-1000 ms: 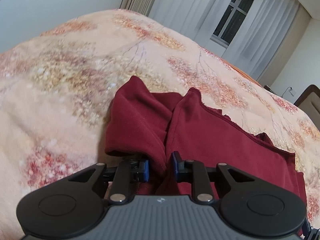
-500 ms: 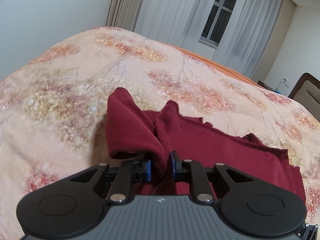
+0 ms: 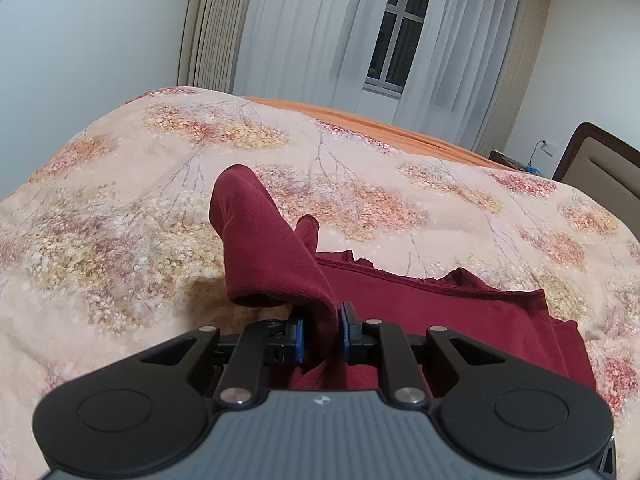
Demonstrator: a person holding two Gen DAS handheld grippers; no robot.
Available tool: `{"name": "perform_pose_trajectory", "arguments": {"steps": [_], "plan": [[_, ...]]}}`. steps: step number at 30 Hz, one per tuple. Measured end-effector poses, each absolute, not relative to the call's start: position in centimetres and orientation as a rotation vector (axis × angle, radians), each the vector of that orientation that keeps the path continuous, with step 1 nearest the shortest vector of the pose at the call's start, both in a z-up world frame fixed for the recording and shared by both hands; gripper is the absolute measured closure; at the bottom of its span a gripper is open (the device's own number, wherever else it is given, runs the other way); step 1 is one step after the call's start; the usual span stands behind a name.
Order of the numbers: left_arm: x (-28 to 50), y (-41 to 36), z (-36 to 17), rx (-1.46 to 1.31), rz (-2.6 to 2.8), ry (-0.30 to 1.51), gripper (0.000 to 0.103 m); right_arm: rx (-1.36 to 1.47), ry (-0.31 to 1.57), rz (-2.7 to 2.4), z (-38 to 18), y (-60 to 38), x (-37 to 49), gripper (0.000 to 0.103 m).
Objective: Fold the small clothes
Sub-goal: 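Lift the held edge, fold it across the sweater, open the left gripper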
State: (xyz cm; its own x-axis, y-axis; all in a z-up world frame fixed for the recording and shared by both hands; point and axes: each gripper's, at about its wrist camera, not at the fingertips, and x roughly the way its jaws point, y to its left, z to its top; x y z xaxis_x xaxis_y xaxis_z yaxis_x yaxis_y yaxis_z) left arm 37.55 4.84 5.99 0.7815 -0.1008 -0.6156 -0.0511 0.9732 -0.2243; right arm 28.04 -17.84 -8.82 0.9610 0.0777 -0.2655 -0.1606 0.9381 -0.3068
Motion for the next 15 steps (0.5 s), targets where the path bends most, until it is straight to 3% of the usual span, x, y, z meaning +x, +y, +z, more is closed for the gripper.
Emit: {"name": "perform_pose_trajectory", "arguments": {"steps": [7, 15], "plan": [[37.5, 3.7, 7.3, -0.241, -0.068, 0.653, 0.086, -0.304, 0.260, 0.167, -7.6, -19.0, 27.2, 0.000], [38.8, -4.4, 9.8, -0.130, -0.235, 0.637, 0.086, -0.289, 0.277, 0.110, -6.6, -22.6, 24.5, 0.000]]}}
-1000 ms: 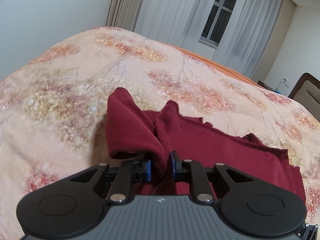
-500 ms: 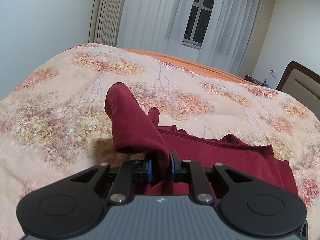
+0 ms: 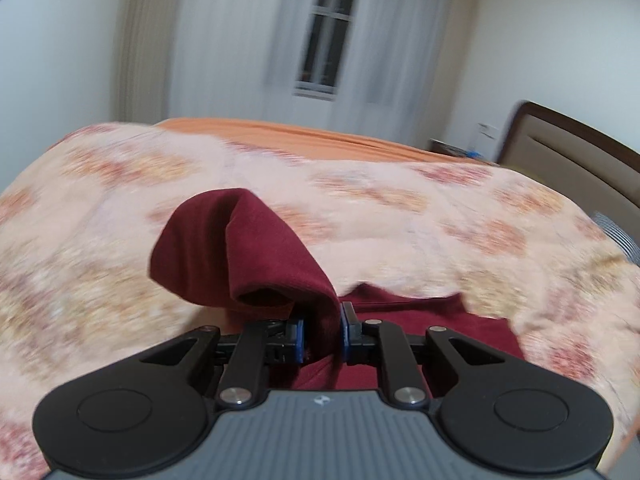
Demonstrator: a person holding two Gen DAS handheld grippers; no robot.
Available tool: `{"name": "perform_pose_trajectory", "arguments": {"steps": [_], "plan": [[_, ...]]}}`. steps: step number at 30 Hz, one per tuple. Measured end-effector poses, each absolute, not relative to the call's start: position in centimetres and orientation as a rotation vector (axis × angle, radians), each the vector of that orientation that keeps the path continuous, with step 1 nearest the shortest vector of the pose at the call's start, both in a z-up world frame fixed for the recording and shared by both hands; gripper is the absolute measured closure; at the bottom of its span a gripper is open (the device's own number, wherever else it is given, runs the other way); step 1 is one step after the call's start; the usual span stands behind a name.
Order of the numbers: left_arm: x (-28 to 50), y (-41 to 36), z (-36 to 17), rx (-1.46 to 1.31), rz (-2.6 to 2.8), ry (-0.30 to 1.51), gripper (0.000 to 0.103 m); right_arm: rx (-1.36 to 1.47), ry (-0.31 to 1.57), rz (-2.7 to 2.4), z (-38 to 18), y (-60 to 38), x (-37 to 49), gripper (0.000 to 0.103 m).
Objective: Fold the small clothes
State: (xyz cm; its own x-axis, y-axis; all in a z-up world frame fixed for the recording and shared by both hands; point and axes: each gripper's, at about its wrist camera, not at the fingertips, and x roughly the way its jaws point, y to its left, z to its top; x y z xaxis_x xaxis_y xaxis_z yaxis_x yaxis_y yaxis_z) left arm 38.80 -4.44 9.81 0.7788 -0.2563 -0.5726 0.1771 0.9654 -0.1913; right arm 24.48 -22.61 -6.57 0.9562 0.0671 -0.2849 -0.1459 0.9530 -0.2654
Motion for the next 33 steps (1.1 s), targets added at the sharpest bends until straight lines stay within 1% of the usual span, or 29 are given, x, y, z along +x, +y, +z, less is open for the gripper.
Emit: {"name": "perform_pose_trajectory", "arguments": {"steps": [4, 8, 11, 13, 15, 16, 18, 21, 23, 33], "plan": [[39.0, -9.7, 9.4, -0.108, -0.351, 0.646, 0.086, -0.270, 0.306, 0.031, -6.7, -25.3, 23.1, 0.000], [39.2, -14.4, 7.3, -0.053, -0.438, 0.698, 0.085, -0.208, 0.339, -0.033, -7.2, -28.0, 22.0, 0.000], [39.4, -16.6, 5.7, -0.035, -0.483, 0.776, 0.076, -0.163, 0.355, -0.052, -7.5, -29.2, 21.5, 0.000], [39.2, -17.2, 5.0, -0.032, -0.496, 0.798, 0.066, -0.132, 0.362, -0.053, -7.7, -29.7, 21.1, 0.000], [38.6, -17.2, 4.6, -0.029, -0.510, 0.799, 0.039, -0.102, 0.371, -0.052, -7.8, -30.1, 20.9, 0.000], [38.3, -17.1, 4.6, -0.028, -0.508, 0.792, 0.033, -0.083, 0.372, -0.051, -7.8, -30.3, 20.8, 0.000], [37.6, -16.7, 4.8, -0.019, -0.507, 0.760, 0.019, -0.040, 0.380, -0.049, -7.9, -30.9, 20.7, 0.000], [37.0, -16.0, 5.5, -0.011, -0.485, 0.728, 0.004, 0.020, 0.396, -0.044, -7.9, -31.5, 20.8, 0.000], [36.8, -15.7, 6.0, -0.010, -0.472, 0.709, 0.001, 0.046, 0.404, -0.042, -7.9, -31.7, 20.9, 0.000], [36.4, -12.0, 5.7, 0.003, -0.312, 0.671, 0.000, 0.087, 0.387, -0.043, -7.3, -31.9, 20.1, 0.000]]}}
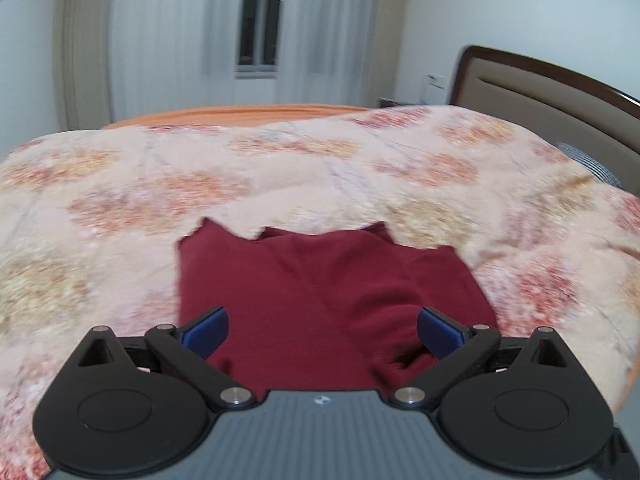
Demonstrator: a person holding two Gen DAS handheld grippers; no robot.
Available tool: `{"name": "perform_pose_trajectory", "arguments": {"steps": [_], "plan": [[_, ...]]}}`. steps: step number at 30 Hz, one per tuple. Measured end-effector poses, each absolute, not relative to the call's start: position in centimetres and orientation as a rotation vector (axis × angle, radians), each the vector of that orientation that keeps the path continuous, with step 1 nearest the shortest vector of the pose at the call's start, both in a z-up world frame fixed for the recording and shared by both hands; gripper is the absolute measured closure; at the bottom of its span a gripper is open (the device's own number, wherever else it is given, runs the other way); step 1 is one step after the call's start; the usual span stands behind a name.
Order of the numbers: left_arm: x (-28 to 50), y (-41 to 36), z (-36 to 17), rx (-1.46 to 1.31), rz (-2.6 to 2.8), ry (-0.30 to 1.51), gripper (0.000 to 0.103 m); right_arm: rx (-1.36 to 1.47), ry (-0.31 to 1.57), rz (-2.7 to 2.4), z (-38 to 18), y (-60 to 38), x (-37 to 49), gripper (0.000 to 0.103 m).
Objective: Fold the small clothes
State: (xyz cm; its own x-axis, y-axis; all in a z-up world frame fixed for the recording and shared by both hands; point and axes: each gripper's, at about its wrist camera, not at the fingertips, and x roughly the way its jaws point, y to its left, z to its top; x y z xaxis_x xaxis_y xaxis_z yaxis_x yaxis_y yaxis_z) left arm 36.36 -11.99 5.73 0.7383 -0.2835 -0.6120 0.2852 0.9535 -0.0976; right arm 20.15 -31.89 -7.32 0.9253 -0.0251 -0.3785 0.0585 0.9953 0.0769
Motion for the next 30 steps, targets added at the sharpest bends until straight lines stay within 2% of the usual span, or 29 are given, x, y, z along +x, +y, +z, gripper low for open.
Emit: {"name": "perform_pose_trajectory", "arguments": {"steps": [10, 15, 17, 20, 24, 28, 30], "plan": [[35.4, -2.4, 1.4, -0.192, -0.087, 0.675, 0.000, 0.288, 0.326, 0.130, -5.3, -32.8, 21.3, 0.000], [34.0, 1.1, -1.4, -0.320, -0.105, 0.665, 0.001, 0.409, 0.380, 0.192, -4.1, -33.1, 25.2, 0.002], [33.5, 1.6, -2.6, -0.332, -0.126, 0.650, 0.001, 0.445, 0.405, 0.171, -3.8, -33.1, 26.6, 0.012], [32.4, 1.8, -4.2, -0.336, -0.153, 0.574, 0.001, 0.496, 0.401, 0.156, -3.6, -33.0, 27.7, 0.018], [32.4, 2.1, -4.7, -0.359, -0.167, 0.558, 0.001, 0.518, 0.455, 0.131, -3.8, -32.8, 29.8, 0.029], [32.5, 2.0, -4.6, -0.346, -0.164, 0.570, 0.001, 0.520, 0.510, 0.087, -4.7, -32.8, 31.6, 0.046], [32.5, 2.0, -4.6, -0.342, -0.162, 0.574, 0.001, 0.525, 0.527, 0.073, -5.2, -32.8, 32.2, 0.048]]}}
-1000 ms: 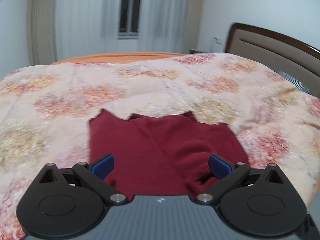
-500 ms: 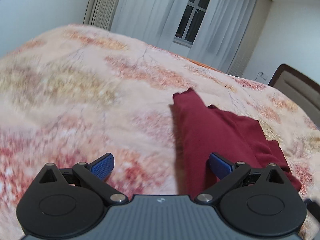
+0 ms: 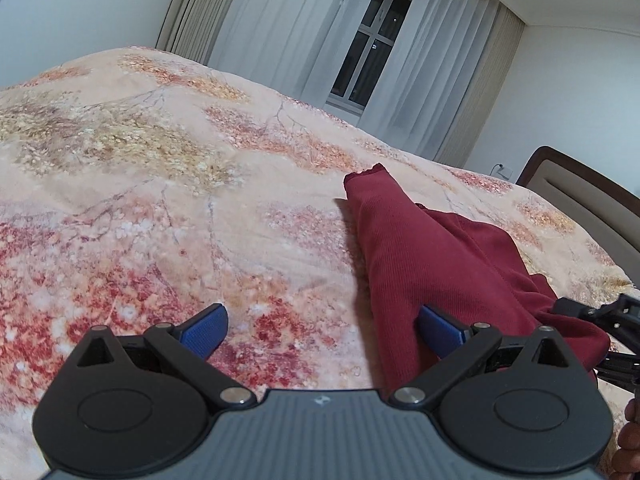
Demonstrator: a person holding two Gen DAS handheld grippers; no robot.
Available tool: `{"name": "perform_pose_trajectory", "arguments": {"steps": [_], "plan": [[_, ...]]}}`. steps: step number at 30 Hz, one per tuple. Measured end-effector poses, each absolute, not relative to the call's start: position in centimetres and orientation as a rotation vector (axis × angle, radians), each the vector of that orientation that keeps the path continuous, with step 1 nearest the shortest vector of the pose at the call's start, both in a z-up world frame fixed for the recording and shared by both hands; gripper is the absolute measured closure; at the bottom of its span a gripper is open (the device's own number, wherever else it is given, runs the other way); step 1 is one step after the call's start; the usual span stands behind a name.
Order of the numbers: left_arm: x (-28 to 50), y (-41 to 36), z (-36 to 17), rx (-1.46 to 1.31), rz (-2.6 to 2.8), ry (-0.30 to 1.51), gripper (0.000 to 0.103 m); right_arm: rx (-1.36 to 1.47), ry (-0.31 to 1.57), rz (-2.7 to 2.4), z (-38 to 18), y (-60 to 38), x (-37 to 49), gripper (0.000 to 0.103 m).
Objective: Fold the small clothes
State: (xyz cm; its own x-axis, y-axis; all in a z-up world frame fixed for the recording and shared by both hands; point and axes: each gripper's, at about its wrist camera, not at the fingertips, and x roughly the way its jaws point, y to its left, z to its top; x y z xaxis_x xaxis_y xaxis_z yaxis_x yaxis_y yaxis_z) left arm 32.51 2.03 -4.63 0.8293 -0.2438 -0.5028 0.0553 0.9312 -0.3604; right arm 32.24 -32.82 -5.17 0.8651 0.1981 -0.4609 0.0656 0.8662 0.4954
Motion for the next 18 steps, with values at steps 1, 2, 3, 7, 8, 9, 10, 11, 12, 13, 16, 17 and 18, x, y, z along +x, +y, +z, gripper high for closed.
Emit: {"name": "perform_pose_trajectory", "arguments": {"steps": [1, 2, 3, 7, 8, 9, 10, 11, 12, 13, 16, 17, 18], "plan": [[32.5, 2.0, -4.7, -0.341, -0.161, 0.574, 0.001, 0.533, 0.529, 0.073, -5.4, -32.9, 32.4, 0.048], [32.5, 2.0, -4.7, -0.339, -0.161, 0.575, 0.001, 0.540, 0.529, 0.072, -5.4, -32.9, 32.5, 0.048], [32.5, 2.0, -4.7, -0.339, -0.161, 0.574, 0.001, 0.544, 0.527, 0.071, -5.5, -32.9, 32.6, 0.048], [32.5, 2.0, -4.7, -0.333, -0.158, 0.577, 0.001, 0.528, 0.525, 0.061, -5.7, -32.6, 32.9, 0.068], [32.6, 2.0, -4.7, -0.330, -0.158, 0.578, 0.001, 0.527, 0.524, 0.055, -5.7, -32.5, 32.9, 0.070], [32.6, 1.9, -4.7, -0.327, -0.157, 0.581, 0.001, 0.529, 0.516, 0.054, -5.8, -32.5, 32.8, 0.073], [32.7, 1.9, -4.7, -0.325, -0.157, 0.583, 0.001, 0.527, 0.506, 0.051, -5.7, -32.5, 32.8, 0.077], [32.7, 1.9, -4.6, -0.323, -0.157, 0.586, 0.001, 0.519, 0.498, 0.049, -5.6, -32.4, 32.7, 0.081], [32.7, 1.9, -4.5, -0.321, -0.156, 0.589, 0.001, 0.507, 0.490, 0.049, -5.6, -32.2, 32.6, 0.082], [32.8, 1.9, -4.4, -0.319, -0.155, 0.593, 0.001, 0.496, 0.483, 0.051, -5.5, -32.1, 32.6, 0.084], [33.0, 1.8, -4.0, -0.313, -0.152, 0.608, 0.000, 0.464, 0.463, 0.058, -5.3, -31.9, 32.6, 0.087], [33.1, 1.7, -3.8, -0.311, -0.151, 0.613, 0.000, 0.452, 0.457, 0.059, -5.2, -31.9, 32.6, 0.087], [33.2, 1.7, -3.5, -0.310, -0.151, 0.617, 0.000, 0.436, 0.453, 0.060, -5.1, -31.9, 32.6, 0.087]]}}
